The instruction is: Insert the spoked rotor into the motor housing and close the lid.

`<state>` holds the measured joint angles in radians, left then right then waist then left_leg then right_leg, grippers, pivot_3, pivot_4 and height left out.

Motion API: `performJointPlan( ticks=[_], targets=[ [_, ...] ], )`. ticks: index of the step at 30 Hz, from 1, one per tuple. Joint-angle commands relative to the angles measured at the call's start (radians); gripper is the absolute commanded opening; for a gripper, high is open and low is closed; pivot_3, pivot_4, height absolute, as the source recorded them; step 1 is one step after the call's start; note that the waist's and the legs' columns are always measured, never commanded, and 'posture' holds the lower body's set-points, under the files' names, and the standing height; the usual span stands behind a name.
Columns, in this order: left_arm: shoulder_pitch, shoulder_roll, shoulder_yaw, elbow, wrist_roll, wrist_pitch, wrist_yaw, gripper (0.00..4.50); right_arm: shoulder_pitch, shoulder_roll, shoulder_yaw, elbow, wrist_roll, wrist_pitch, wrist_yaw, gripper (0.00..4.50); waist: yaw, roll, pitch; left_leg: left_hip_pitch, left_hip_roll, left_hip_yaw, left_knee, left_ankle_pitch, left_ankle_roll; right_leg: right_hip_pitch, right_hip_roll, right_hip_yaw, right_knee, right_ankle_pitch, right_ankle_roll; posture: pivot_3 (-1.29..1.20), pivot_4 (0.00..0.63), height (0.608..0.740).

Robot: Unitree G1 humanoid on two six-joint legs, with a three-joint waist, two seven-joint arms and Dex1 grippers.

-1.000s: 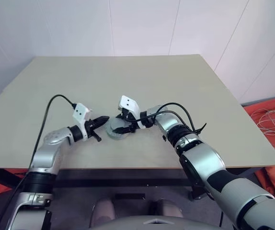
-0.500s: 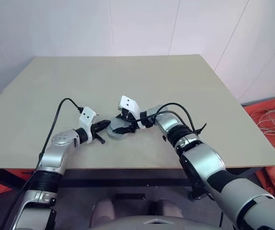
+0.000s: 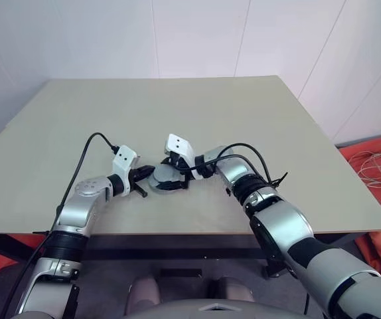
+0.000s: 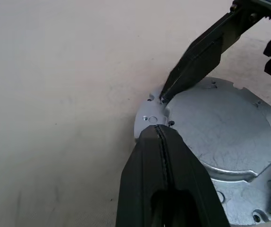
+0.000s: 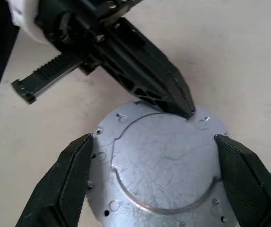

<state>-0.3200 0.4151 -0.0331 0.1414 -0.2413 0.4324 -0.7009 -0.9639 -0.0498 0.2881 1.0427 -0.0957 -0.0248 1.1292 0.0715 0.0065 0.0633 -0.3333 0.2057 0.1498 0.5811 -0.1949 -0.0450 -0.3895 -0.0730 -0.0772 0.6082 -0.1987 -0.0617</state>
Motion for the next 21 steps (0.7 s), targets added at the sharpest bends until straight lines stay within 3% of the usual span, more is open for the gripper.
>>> performJointPlan(
  ticks=[1, 6, 11, 16, 19, 21],
  targets=[
    [-0.001, -0.005, -0.022, 0.005, 0.014, 0.021, 0.005, 0.00, 0.023, -0.030, 0.012, -0.108, 0.011, 0.046, 0.078, 4.48, 0.002, 0.000, 0.000, 0.000, 0.000, 0.000, 0.000, 0.000, 0.000, 0.000, 0.000, 0.000, 0.000, 0.000, 0.000, 0.00, 0.000, 0.740],
    [-0.006, -0.011, -0.027, 0.005, 0.012, 0.023, 0.006, 0.00, 0.085, -0.116, -0.031, -0.387, 0.101, 0.226, 0.163, 4.48, 0.005, 0.000, 0.000, -0.004, 0.000, 0.000, -0.001, -0.001, 0.002, -0.003, 0.000, 0.000, -0.002, 0.003, -0.006, 0.00, 0.000, 0.740],
    [-0.011, -0.013, -0.031, 0.011, 0.010, 0.022, 0.000, 0.00, 0.138, -0.193, -0.118, -0.590, 0.215, 0.461, 0.135, 4.48, 0.013, 0.000, 0.000, -0.010, 0.000, 0.000, -0.001, -0.001, 0.002, -0.007, 0.000, 0.000, -0.002, 0.003, -0.004, 0.00, 0.000, 0.740],
    [-0.014, -0.015, -0.038, 0.011, 0.009, 0.022, -0.007, 0.00, 0.204, -0.210, -0.269, -0.716, 0.357, 0.816, -0.020, 4.48, 0.022, 0.000, 0.000, -0.009, 0.000, 0.001, -0.001, 0.000, 0.001, -0.007, 0.000, 0.000, -0.002, 0.000, 0.001, 0.00, 0.000, 0.740],
    [-0.016, -0.013, -0.040, 0.010, 0.009, 0.023, -0.012, 0.00, 0.207, -0.216, -0.316, -0.736, 0.339, 1.177, -0.222, 4.48, 0.025, 0.000, 0.000, -0.008, 0.000, 0.000, -0.001, 0.000, 0.000, -0.007, 0.000, 0.000, -0.002, 0.000, 0.001, 0.00, 0.000, 0.740],
    [-0.018, -0.012, -0.041, 0.013, 0.010, 0.023, -0.015, 0.00, 0.205, -0.218, -0.355, -0.723, 0.373, 1.383, -0.271, 4.48, 0.026, 0.000, 0.000, -0.008, -0.001, 0.000, -0.001, 0.001, -0.002, -0.007, 0.000, 0.000, -0.002, 0.000, 0.001, 0.00, 0.000, 0.740]
  ],
)
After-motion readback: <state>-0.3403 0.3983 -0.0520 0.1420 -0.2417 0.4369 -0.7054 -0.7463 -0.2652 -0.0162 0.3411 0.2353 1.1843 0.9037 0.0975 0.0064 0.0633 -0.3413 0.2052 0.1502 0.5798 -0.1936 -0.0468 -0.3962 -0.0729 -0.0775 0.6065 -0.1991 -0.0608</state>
